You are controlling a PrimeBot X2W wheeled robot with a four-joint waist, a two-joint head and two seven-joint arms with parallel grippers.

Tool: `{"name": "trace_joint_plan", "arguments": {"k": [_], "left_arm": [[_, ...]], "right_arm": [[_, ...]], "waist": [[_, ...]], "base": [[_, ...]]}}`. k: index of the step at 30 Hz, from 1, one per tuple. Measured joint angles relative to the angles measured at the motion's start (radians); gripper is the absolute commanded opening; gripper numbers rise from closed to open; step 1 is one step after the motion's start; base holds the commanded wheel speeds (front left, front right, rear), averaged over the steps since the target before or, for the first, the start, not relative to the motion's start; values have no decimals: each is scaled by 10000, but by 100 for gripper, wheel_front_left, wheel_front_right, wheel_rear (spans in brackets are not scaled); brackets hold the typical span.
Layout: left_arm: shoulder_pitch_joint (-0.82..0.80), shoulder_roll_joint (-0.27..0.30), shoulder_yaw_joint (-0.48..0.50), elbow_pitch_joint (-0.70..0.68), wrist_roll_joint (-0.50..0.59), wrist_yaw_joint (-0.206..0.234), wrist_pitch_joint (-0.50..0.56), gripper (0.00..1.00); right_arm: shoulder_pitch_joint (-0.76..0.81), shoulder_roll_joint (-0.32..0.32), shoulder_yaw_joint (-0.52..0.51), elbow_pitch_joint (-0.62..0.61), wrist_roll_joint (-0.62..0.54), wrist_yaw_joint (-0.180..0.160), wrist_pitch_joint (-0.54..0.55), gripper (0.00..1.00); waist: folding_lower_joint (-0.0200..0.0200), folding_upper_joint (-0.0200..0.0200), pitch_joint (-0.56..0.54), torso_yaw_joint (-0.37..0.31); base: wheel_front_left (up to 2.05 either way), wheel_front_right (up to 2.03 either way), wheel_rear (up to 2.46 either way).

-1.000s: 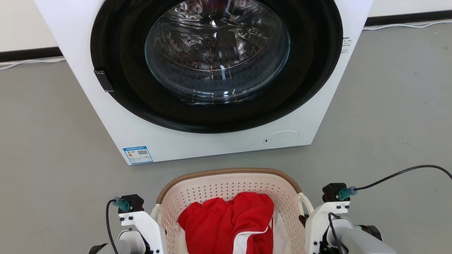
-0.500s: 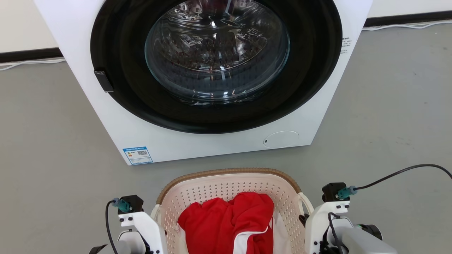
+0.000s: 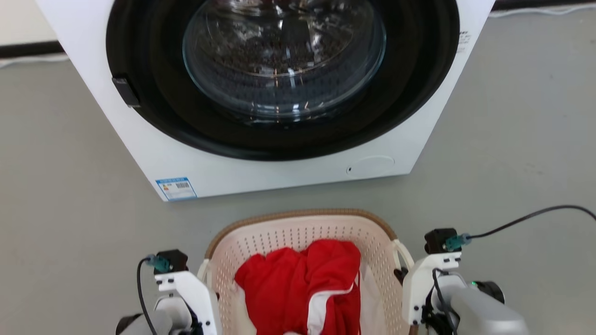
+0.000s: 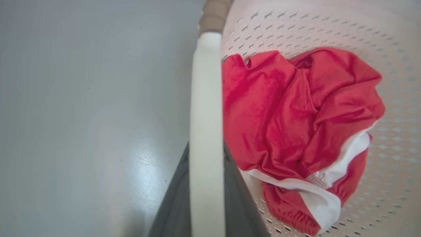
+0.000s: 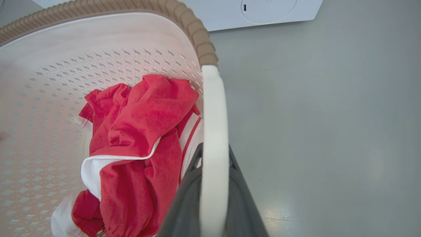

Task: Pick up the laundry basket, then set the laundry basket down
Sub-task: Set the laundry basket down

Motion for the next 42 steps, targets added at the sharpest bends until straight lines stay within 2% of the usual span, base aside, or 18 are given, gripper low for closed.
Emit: {"name": "trace_joint_plan", "arguments": {"k": [16, 28, 42], "left_arm": [[-1556, 176, -161, -171, 17, 0, -1083, 0], [-2537, 280, -263, -38, 161, -6, -2263, 0], [-3160, 263, -245, 29, 284, -15, -3022, 0]], "right_arm": [[-1478, -82, 207, 48, 88, 0, -1131, 0], [-2233, -12, 192, 111, 102, 0, -2485, 0], [-2735, 15, -163, 234, 203, 10, -2940, 0]], "waist": [[0, 0, 2441, -10], [0, 0, 4159, -111], [0, 0, 5696, -56]], "base": [[0, 0, 0], [0, 0, 0], [0, 0, 0]]}}
